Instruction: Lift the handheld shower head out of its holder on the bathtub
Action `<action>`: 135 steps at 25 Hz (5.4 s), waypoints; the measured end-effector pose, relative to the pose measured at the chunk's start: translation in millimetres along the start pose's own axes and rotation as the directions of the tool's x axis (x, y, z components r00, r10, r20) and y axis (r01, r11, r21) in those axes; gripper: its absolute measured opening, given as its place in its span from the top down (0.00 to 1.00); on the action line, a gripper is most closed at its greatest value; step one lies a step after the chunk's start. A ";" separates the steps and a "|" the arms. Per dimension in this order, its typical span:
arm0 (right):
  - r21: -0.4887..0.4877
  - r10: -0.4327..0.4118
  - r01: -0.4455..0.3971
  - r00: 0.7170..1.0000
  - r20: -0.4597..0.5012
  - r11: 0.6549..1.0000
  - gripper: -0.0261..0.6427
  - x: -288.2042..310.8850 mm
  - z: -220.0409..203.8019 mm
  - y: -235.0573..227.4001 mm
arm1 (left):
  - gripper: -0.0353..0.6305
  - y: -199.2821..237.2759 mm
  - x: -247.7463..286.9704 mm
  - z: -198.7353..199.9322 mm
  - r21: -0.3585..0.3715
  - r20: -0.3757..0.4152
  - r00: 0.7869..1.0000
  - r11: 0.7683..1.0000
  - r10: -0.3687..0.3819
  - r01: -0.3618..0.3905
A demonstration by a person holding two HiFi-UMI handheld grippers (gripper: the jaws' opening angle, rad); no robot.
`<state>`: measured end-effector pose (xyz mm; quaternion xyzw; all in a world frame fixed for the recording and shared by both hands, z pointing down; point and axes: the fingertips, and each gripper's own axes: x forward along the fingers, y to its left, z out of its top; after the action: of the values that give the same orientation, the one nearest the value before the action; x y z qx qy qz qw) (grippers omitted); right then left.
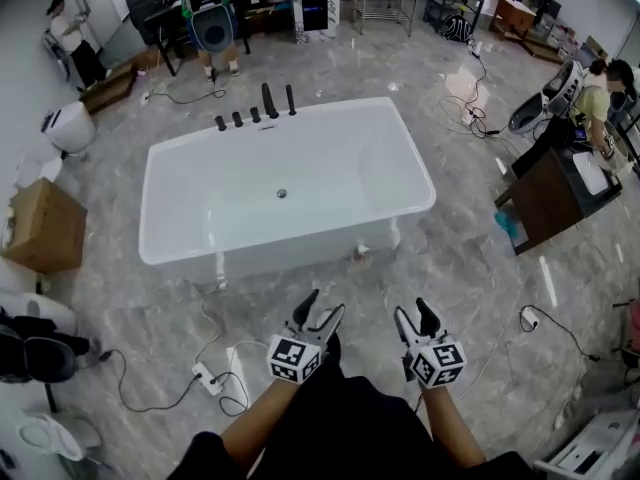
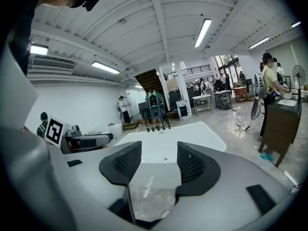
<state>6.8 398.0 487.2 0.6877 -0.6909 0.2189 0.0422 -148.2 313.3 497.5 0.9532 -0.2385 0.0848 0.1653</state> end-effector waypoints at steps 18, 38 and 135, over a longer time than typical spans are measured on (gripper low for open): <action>-0.143 -0.030 0.034 0.999 0.029 0.989 0.66 178.4 106.9 -9.1 | 0.57 151.1 107.0 76.6 -0.039 0.051 0.998 0.999 -0.024 0.026; -0.113 0.067 -0.065 0.998 0.010 0.991 0.66 272.6 136.7 -58.9 | 0.57 187.1 171.4 85.5 -0.091 0.055 0.992 0.990 0.112 -0.106; 0.014 0.339 -0.354 0.883 -0.324 0.935 0.66 711.3 111.5 -182.0 | 0.55 709.5 633.0 72.5 -0.126 -0.070 0.908 0.899 0.414 -0.420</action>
<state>174.3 -297.3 687.0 0.5073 -0.7911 0.3161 0.1301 67.3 -572.5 777.2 0.8644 -0.4386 0.1212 0.2140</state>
